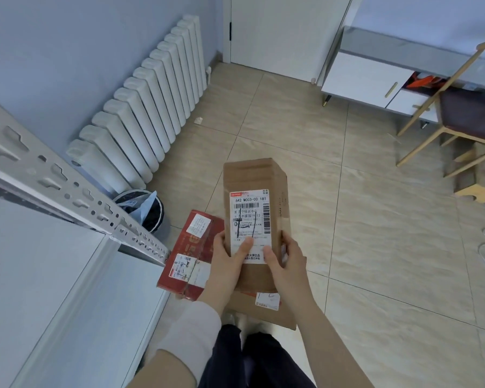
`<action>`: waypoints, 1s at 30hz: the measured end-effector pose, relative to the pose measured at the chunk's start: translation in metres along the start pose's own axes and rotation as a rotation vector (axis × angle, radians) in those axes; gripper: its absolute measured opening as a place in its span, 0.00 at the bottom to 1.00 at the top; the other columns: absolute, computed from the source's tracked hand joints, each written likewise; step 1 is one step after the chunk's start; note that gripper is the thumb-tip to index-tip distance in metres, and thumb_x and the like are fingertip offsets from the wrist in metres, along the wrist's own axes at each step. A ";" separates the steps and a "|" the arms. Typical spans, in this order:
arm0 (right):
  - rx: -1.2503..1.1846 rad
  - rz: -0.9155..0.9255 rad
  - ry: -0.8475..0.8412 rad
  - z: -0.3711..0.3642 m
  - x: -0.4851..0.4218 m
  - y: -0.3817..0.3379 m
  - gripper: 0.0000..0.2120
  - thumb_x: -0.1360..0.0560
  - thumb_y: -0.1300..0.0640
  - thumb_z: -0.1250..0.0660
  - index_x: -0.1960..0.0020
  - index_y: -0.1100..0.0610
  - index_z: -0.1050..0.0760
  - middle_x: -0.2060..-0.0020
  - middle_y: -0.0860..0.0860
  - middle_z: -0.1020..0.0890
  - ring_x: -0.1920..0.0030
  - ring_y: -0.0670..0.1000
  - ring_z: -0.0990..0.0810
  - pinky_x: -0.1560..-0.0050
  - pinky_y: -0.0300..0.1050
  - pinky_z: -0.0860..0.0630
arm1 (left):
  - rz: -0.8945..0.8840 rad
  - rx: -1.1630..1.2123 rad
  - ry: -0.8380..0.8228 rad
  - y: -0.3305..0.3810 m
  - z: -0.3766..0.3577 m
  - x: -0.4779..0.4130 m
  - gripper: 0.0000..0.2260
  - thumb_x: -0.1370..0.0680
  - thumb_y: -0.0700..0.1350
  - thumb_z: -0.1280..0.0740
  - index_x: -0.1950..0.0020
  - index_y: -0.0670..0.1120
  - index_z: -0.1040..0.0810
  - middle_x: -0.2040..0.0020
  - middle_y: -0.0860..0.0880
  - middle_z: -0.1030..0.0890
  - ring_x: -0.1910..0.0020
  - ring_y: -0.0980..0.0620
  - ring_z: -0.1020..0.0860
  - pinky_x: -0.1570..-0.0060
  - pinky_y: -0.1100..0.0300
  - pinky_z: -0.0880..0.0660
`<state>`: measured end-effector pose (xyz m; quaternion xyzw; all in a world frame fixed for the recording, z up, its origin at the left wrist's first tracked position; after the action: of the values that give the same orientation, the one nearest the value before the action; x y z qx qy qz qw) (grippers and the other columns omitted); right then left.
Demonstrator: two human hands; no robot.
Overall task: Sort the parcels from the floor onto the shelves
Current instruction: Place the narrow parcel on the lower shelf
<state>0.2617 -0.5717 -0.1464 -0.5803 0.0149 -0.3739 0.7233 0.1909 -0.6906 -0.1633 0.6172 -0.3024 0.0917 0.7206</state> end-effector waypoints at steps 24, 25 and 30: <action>0.019 0.006 -0.614 0.015 0.127 0.079 0.24 0.22 0.40 0.48 0.27 0.43 0.41 0.35 0.45 0.26 0.38 0.48 0.26 0.37 0.48 0.29 | -0.057 0.276 0.473 -0.099 -0.014 0.205 0.20 0.20 0.54 0.43 0.28 0.57 0.38 0.38 0.55 0.23 0.42 0.56 0.24 0.40 0.55 0.26; 0.037 0.020 -0.638 0.011 0.137 0.080 0.27 0.24 0.38 0.49 0.26 0.43 0.42 0.33 0.46 0.27 0.36 0.48 0.27 0.35 0.50 0.30 | -0.054 0.293 0.497 -0.104 -0.009 0.216 0.20 0.20 0.54 0.43 0.28 0.57 0.38 0.38 0.55 0.23 0.42 0.57 0.24 0.42 0.57 0.26; 0.071 0.103 -0.742 -0.004 0.201 0.085 0.22 0.21 0.44 0.49 0.27 0.44 0.40 0.35 0.44 0.27 0.38 0.46 0.27 0.45 0.35 0.27 | -0.073 0.355 0.609 -0.137 0.017 0.278 0.19 0.20 0.54 0.43 0.29 0.56 0.36 0.38 0.57 0.24 0.41 0.59 0.25 0.38 0.56 0.28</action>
<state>0.4488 -0.6834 -0.1371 -0.6494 -0.2319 -0.1017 0.7170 0.4768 -0.8035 -0.1237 0.6876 -0.0307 0.2967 0.6621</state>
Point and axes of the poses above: each hand's wrist, its own x-axis away from the middle knuckle, its own z-axis out of the back of the hand, y = z × x, the point moved 6 cm from there along -x, towards the middle knuckle
